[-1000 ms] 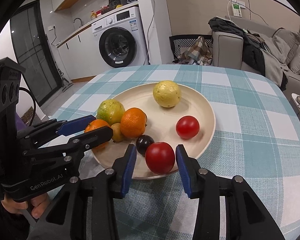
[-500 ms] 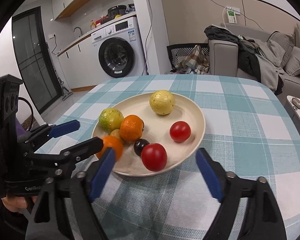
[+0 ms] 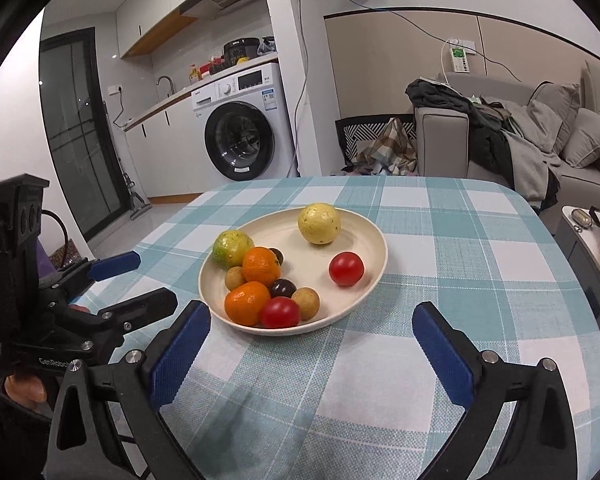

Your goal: Organize fruits

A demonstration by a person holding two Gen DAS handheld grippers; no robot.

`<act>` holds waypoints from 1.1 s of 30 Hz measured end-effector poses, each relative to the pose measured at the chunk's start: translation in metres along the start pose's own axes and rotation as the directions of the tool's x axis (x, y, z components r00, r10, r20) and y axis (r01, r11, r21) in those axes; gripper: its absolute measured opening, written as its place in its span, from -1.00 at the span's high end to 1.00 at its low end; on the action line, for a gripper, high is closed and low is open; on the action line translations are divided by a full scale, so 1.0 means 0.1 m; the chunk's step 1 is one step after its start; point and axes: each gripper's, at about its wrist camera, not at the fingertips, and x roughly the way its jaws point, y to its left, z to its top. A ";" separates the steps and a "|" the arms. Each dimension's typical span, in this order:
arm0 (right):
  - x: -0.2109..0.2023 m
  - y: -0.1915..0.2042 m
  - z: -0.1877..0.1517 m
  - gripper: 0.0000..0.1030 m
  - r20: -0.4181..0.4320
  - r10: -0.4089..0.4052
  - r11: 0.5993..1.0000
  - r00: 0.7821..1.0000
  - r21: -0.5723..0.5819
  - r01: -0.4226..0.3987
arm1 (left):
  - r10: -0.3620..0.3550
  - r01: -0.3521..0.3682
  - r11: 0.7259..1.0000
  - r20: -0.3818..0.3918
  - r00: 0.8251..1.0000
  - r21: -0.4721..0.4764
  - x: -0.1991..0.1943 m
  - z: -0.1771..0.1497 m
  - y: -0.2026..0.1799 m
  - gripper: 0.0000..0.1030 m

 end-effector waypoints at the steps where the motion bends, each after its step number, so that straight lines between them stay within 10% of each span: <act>1: -0.05 0.01 0.00 -1.00 0.014 0.004 1.000 1.000 0.000 -0.004 | 0.000 0.000 1.000 0.005 1.000 -0.002 -0.03 -0.01 0.01 -0.99; 33: -0.28 0.14 -0.09 -1.00 0.135 -0.003 0.997 0.991 -0.082 0.014 | 0.026 -0.026 1.000 0.063 0.998 0.011 -0.20 -0.03 -0.04 -0.99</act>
